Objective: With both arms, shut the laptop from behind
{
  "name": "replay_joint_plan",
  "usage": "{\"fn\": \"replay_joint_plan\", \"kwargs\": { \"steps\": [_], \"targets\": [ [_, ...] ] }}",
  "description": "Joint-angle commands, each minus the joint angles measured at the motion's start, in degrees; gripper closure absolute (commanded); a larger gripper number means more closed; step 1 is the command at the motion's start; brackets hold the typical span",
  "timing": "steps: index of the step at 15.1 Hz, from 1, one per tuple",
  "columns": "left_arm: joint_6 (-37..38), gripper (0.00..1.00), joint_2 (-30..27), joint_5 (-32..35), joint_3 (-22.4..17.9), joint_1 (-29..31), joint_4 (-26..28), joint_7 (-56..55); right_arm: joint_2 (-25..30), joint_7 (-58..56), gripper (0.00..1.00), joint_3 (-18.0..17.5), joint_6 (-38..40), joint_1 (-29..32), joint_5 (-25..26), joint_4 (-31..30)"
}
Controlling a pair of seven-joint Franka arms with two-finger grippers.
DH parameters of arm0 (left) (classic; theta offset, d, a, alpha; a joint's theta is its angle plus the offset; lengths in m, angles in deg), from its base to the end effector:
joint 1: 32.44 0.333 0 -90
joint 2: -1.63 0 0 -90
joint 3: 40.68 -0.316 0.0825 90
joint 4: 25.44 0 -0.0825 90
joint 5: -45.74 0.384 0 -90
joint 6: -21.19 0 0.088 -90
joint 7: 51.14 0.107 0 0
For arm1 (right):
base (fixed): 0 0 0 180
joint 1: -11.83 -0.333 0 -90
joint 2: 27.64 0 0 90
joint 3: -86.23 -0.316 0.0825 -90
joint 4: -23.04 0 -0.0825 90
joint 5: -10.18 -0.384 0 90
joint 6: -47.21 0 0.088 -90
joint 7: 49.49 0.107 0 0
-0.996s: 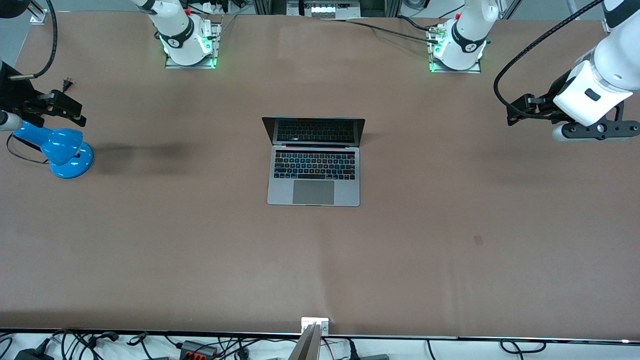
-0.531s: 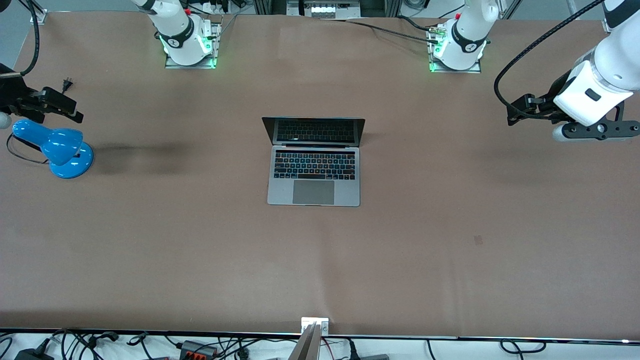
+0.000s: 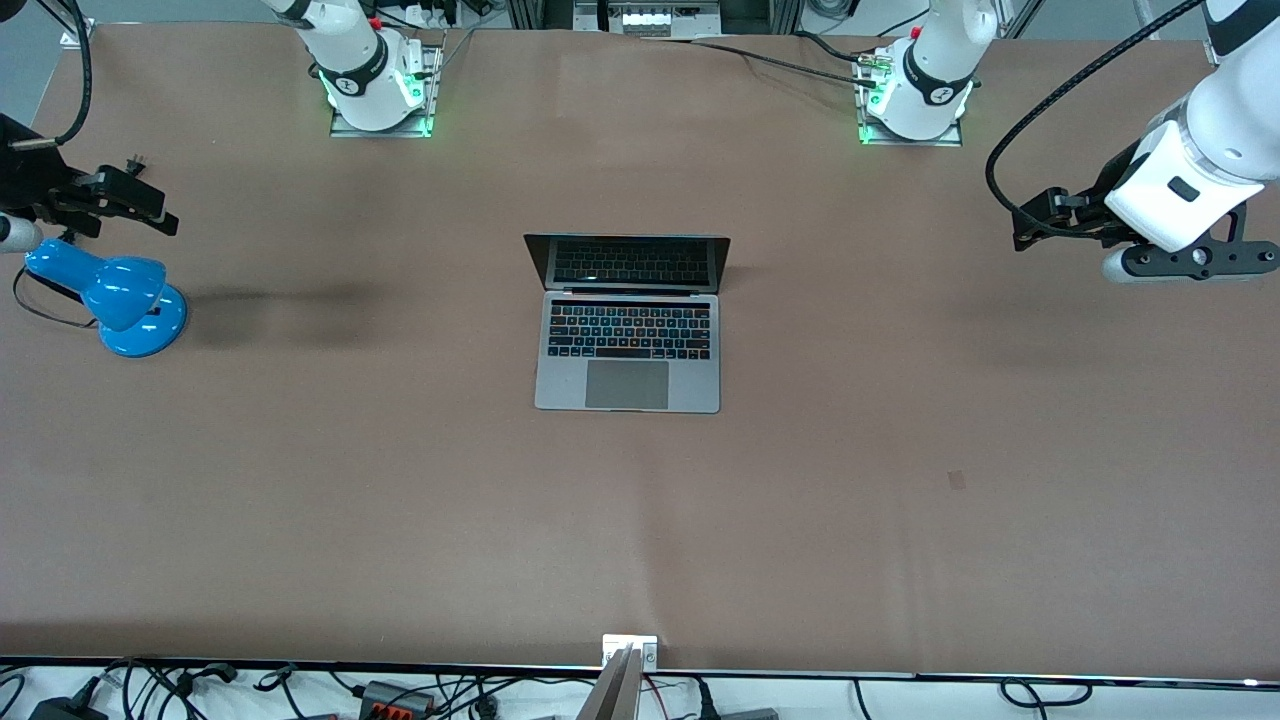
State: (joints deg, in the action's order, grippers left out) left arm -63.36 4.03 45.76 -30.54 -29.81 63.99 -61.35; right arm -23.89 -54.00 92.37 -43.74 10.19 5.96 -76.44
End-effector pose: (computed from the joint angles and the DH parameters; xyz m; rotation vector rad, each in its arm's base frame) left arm 0.5512 -0.0706 0.5985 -3.1220 -0.0731 0.1970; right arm 0.5297 -0.0355 0.5836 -3.0525 0.0055 0.1180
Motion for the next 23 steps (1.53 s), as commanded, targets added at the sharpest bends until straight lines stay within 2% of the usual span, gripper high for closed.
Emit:
{"fn": "replay_joint_plan", "kwargs": {
  "steps": [1,2,3,5,7,8,9,10,12,14,15,17,19,21,23],
  "targets": [
    [1.05,0.00,-0.90,-0.81,0.23,0.18,0.22,-0.34,-0.50,0.11,0.00,-0.17,5.40,-0.99,0.17,1.40],
    [1.23,0.00,-0.90,-0.81,0.14,0.27,0.22,0.01,-0.59,0.03,0.00,-0.17,6.21,-1.52,0.79,1.57],
    [1.58,0.07,-0.90,-0.90,0.14,0.36,0.31,-0.25,-1.46,-0.15,0.00,-0.26,6.48,-1.70,0.70,1.75],
    [3.51,0.67,-1.25,-0.90,0.41,0.18,0.22,-0.42,-3.57,-0.68,0.00,-0.26,7.44,-1.61,0.62,1.84],
    [5.17,0.81,-1.17,-2.56,0.23,0.18,-0.31,-0.42,-4.10,-0.76,0.00,-0.52,7.63,-2.05,0.70,1.84],
    [5.97,0.94,-1.08,-3.44,0.23,0.27,-0.40,-0.42,-4.28,-0.76,0.00,-1.22,8.32,-2.14,0.62,1.92],
    [6.06,1.00,-1.08,-4.93,0.23,0.27,-0.57,0.18,-4.28,-0.50,0.00,-1.83,9.72,-2.75,0.44,1.93],
    [6.06,1.00,-1.17,-5.46,0.23,0.27,-0.57,-0.59,-3.93,0.28,0.06,-1.92,11.82,-3.71,0.27,1.93],
    [5.89,1.00,-0.82,-6.25,0.23,0.18,-0.57,-0.69,-3.58,0.64,0.59,-2.19,18.58,-5.83,0.09,1.93],
    [6.24,1.00,-0.90,-9.68,0.14,0.79,-0.39,-0.60,-3.05,0.73,0.95,-2.28,21.94,-7.66,-0.09,1.84],
    [6.41,1.00,-1.08,-9.86,0.23,0.62,-0.22,-0.43,-2.87,0.73,1.00,-2.28,22.47,-9.24,-0.09,1.75],
    [6.77,1.00,-0.82,-10.74,1.02,-0.69,0.13,-0.60,-2.35,2.56,1.00,-2.28,23.27,-11.36,-0.09,1.40],
    [7.11,1.00,0.40,-10.83,3.56,-1.22,0.83,-2.69,-2.35,6.68,1.00,-2.36,23.62,-15.65,-0.52,0.96],
    [5.28,1.00,1.99,-11.96,6.90,-1.14,2.50,-5.25,-1.21,13.00,1.00,-2.37,22.84,-20.57,-4.03,0.96],
    [3.78,1.00,3.13,-15.12,8.31,-1.23,3.73,-6.30,-1.12,19.68,1.00,-2.45,21.35,-25.32,-4.65,-0.17]
  ]
}}
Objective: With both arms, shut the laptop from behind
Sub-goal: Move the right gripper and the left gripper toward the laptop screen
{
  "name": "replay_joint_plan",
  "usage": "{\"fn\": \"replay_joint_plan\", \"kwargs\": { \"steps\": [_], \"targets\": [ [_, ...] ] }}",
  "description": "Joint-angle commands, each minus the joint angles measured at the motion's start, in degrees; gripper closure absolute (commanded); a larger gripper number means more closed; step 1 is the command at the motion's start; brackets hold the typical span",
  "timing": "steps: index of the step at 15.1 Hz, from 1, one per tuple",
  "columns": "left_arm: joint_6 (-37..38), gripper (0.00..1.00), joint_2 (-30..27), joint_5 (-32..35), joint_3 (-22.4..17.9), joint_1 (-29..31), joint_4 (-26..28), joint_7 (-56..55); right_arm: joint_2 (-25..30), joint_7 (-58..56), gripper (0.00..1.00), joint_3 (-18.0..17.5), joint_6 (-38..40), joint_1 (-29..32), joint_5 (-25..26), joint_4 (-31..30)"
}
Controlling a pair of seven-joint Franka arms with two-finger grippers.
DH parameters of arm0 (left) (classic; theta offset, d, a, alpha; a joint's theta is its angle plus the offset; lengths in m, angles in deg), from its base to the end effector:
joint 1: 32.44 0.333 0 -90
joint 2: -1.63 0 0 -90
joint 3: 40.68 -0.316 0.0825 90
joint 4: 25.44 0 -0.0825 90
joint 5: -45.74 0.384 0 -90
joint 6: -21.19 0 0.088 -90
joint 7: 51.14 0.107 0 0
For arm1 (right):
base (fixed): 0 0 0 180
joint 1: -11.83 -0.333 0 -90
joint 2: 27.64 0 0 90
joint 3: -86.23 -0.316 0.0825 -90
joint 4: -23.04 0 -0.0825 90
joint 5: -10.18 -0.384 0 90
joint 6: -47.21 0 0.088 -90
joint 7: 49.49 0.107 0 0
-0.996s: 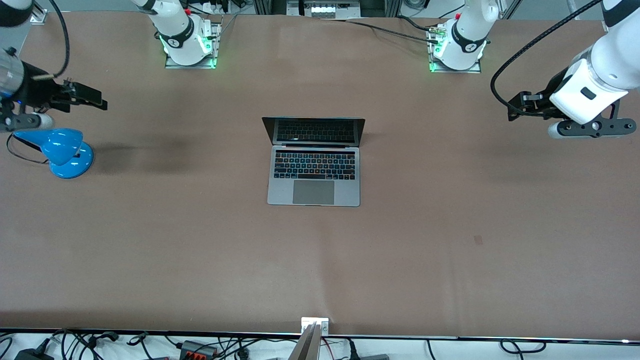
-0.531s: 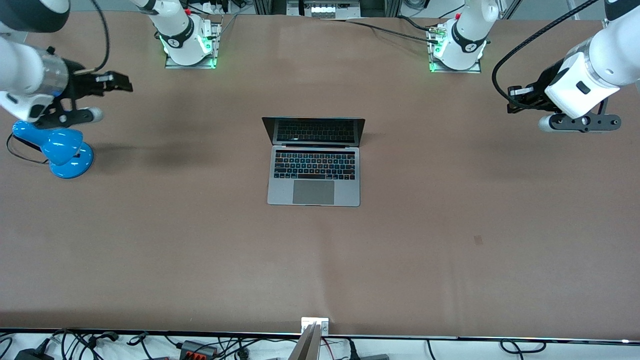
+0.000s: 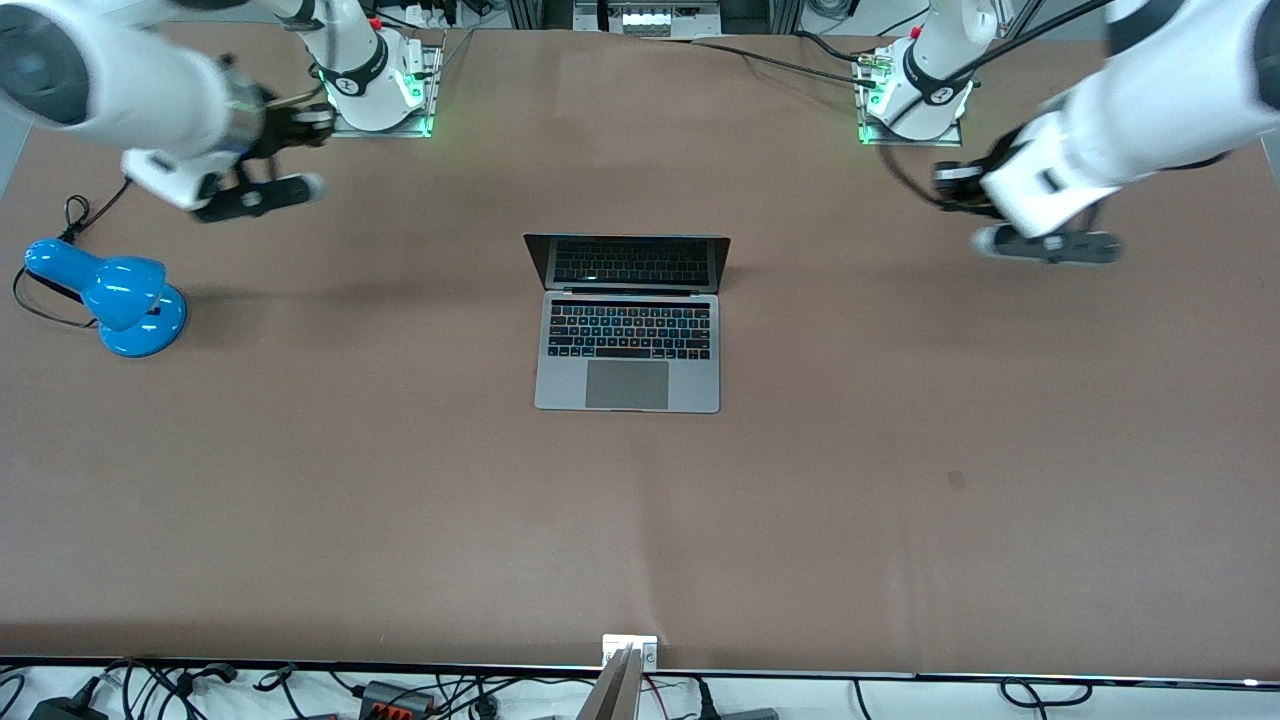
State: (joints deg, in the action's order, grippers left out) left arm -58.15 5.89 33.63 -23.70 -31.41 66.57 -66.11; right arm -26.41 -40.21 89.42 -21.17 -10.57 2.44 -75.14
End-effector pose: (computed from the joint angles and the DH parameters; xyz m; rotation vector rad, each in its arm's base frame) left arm 0.5224 -0.1703 0.5590 2.9504 -0.0415 -0.5117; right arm 0.4599 0.1788 0.5513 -3.0143 -0.2894 0.7994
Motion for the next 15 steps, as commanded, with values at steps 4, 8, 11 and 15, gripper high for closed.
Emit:
{"fn": "replay_joint_plan", "kwargs": {
  "steps": [4,8,11,15],
  "targets": [
    [-14.59,1.00,1.72,-3.36,8.13,0.46,10.53,-3.48,1.92,14.24,1.00,0.50,-14.89,-13.09,-5.34,-7.79],
    [-18.03,1.00,2.25,-4.23,13.15,0.46,14.23,-3.66,3.25,21.11,1.00,0.50,-29.50,-20.04,-7.38,-15.71],
    [-23.21,1.00,2.34,-4.94,15.96,0.38,17.48,-5.15,3.51,21.56,1.00,0.50,-38.98,-22.50,-7.46,-21.94],
    [-29.01,1.00,2.43,-5.03,18.69,0.38,21.88,-5.24,3.33,21.56,1.00,0.42,-48.93,-25.67,-7.47,-28.63]
  ]
}}
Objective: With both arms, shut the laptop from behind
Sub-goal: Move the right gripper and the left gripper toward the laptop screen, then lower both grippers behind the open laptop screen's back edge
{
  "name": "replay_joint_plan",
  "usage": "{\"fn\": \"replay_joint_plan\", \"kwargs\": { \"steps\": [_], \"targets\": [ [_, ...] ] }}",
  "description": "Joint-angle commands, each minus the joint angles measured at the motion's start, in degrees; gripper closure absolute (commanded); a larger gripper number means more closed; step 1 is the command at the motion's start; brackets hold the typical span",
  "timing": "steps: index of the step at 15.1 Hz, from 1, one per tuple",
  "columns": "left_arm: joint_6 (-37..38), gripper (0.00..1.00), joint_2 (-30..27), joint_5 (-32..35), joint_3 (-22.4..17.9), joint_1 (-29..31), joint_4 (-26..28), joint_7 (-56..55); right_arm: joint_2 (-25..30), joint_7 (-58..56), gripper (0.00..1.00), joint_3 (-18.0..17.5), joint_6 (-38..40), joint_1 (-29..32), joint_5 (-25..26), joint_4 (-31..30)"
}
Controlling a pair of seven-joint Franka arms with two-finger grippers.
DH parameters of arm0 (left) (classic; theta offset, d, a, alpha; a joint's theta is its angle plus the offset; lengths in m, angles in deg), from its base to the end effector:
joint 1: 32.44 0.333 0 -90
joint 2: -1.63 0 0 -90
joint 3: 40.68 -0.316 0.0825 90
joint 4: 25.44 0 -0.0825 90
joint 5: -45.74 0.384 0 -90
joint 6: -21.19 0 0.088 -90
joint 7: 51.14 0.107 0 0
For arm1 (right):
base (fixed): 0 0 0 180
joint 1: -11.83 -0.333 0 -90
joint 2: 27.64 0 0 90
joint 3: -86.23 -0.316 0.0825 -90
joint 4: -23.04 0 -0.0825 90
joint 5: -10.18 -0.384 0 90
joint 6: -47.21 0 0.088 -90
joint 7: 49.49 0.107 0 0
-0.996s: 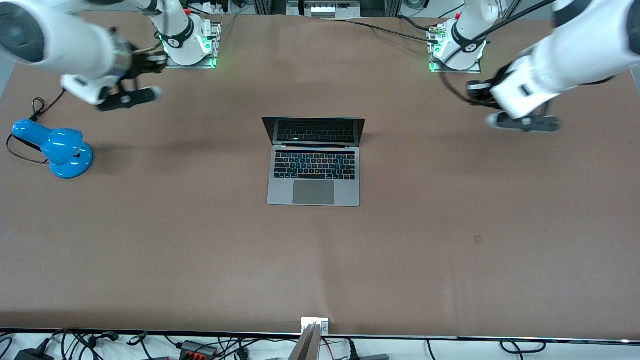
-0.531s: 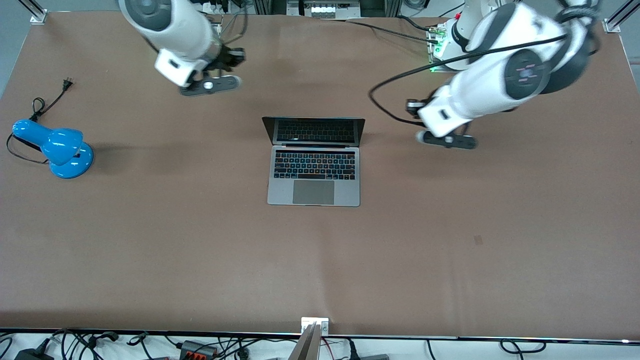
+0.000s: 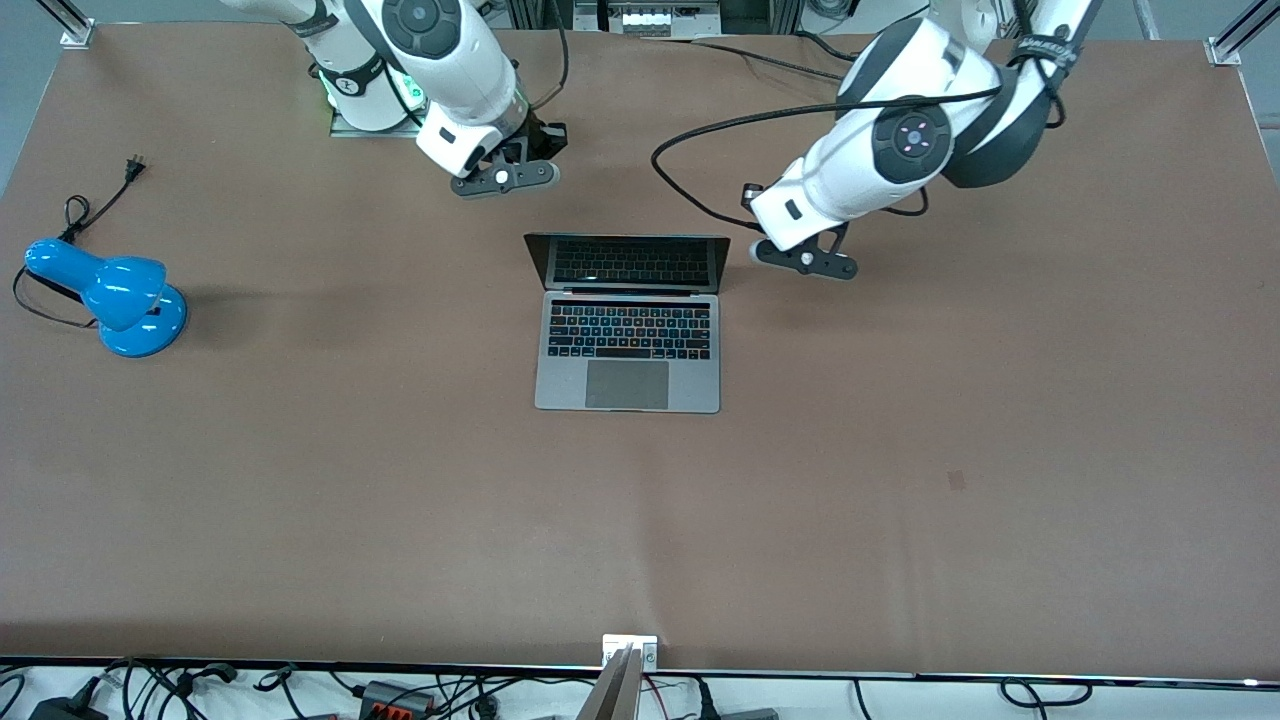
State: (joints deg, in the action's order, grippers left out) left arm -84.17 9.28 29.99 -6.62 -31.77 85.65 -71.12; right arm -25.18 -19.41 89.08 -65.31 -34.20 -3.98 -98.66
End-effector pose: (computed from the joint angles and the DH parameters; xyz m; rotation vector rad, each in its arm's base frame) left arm 0.4610 -0.3197 0.4152 2.8933 -0.1969 -0.4976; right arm 0.3685 0.3674 0.4218 -3.0063 -0.1810 0.3447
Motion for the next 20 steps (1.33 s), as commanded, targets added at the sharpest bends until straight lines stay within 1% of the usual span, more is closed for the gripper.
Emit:
{"fn": "replay_joint_plan", "kwargs": {
  "steps": [1,3,6,8,11,14,18,20],
  "targets": [
    [-4.32,1.00,-0.97,-1.74,2.23,0.73,3.86,-0.84,1.85,0.76,1.00,0.67,-6.56,-2.39,-1.05,-6.17],
    [-6.78,1.00,-0.79,-2.62,3.90,0.73,5.27,-2.16,1.15,0.76,1.00,0.76,-8.67,-3.54,-0.96,-7.06],
    [-8.63,1.00,0.96,-2.62,5.05,0.65,5.37,-3.57,-0.43,0.32,1.00,0.67,-16.04,-4.33,-0.96,-9.51],
    [-9.95,1.00,2.37,-2.62,6.54,0.65,5.37,-4.71,-2.28,0.32,1.00,0.67,-19.04,-5.12,-0.96,-9.70],
    [-10.75,1.00,3.34,-2.62,6.72,0.47,5.37,-4.80,-3.69,-0.12,1.00,0.67,-20.37,-5.04,-0.88,-9.78],
    [-13.20,1.00,5.00,-2.53,6.63,0.47,5.11,-4.80,-4.57,-0.12,1.00,0.76,-22.12,-5.30,-0.88,-9.87],
    [-17.59,1.00,8.26,-2.00,6.63,0.47,5.02,-4.80,-7.11,-1.43,1.00,0.76,-26.78,-5.12,-0.79,-9.87],
    [-17.95,1.00,8.87,-1.92,6.55,0.47,4.75,-4.80,-7.73,-1.88,1.00,0.76,-28.28,-4.95,-0.79,-9.87]
  ]
}}
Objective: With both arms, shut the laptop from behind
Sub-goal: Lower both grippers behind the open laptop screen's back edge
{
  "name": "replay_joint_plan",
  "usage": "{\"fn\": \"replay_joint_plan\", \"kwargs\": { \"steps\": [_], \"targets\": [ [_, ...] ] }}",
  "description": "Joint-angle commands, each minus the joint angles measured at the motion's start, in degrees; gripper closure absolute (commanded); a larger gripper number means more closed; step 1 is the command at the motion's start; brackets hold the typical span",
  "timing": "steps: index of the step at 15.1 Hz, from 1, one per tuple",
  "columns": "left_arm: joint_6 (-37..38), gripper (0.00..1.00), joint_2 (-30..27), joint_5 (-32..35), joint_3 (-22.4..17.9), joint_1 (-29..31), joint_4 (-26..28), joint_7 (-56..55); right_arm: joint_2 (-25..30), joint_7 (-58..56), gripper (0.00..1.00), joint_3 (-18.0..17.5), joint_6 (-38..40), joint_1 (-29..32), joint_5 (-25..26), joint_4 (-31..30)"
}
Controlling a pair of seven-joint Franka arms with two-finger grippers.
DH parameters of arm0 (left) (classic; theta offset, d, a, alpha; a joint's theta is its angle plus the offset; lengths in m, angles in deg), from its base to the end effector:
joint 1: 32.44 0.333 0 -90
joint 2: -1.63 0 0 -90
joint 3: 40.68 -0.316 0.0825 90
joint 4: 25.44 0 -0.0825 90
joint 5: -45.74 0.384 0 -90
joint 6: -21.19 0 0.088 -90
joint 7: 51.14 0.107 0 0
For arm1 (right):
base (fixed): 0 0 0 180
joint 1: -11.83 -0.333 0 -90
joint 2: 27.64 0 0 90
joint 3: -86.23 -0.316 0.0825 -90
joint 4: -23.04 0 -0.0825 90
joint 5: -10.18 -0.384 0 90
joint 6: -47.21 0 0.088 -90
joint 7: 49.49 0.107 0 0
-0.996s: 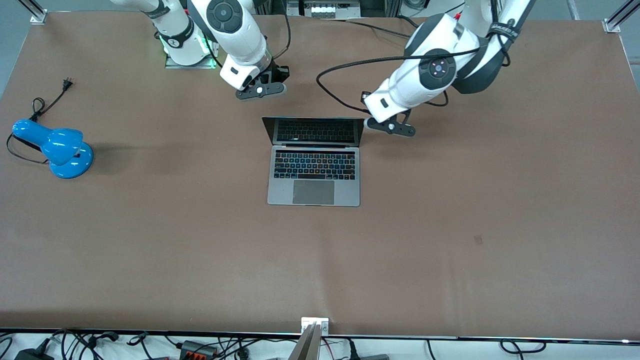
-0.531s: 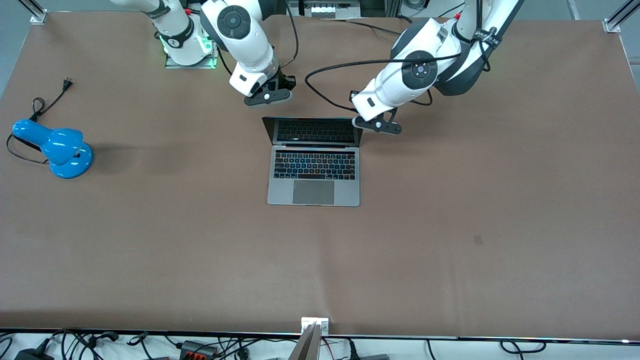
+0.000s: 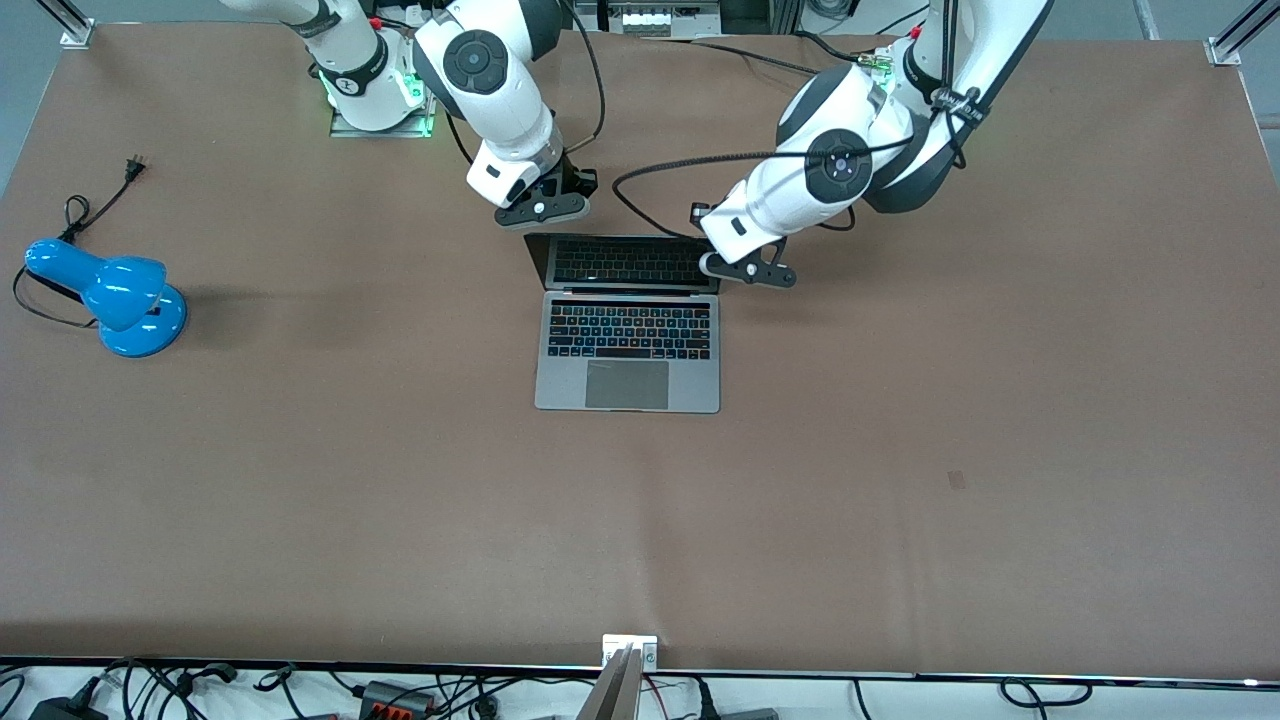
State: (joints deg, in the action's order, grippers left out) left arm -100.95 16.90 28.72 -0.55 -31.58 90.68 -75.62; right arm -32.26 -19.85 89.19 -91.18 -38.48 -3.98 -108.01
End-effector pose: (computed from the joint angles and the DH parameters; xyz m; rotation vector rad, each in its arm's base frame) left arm 0.4460 -0.3661 0.3429 2.8126 -0.1066 -0.4470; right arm 0.3568 0.3893 0.3218 -2.9758 -0.1909 0.0970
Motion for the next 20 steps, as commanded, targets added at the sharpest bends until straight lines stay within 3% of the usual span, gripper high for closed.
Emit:
{"fn": "replay_joint_plan", "kwargs": {
  "steps": [1,4,7,14,20],
  "targets": [
    [-1.17,1.00,1.26,-0.65,0.47,0.28,-0.45,-0.30,-0.66,-1.61,1.00,0.64,-2.50,-0.41,-0.78,-0.43],
    [-1.35,1.00,3.27,-0.56,0.29,0.28,-1.85,-0.21,-0.66,-2.57,1.00,0.99,-2.93,0.03,-0.78,-0.43],
    [-1.35,1.00,6.08,2.77,0.29,0.28,-2.82,-0.39,-1.27,-2.58,1.00,1.00,-6.18,0.91,-0.78,-0.43],
    [-1.35,1.00,8.20,2.95,-0.06,0.28,-3.79,-0.74,-5.13,-2.66,1.00,1.00,-15.40,1.52,-0.78,-0.34],
    [-3.72,1.00,11.89,6.21,-0.32,0.28,-6.86,-1.52,-5.84,-2.75,1.00,1.08,-16.55,2.32,-0.78,0.19]
  ]
}}
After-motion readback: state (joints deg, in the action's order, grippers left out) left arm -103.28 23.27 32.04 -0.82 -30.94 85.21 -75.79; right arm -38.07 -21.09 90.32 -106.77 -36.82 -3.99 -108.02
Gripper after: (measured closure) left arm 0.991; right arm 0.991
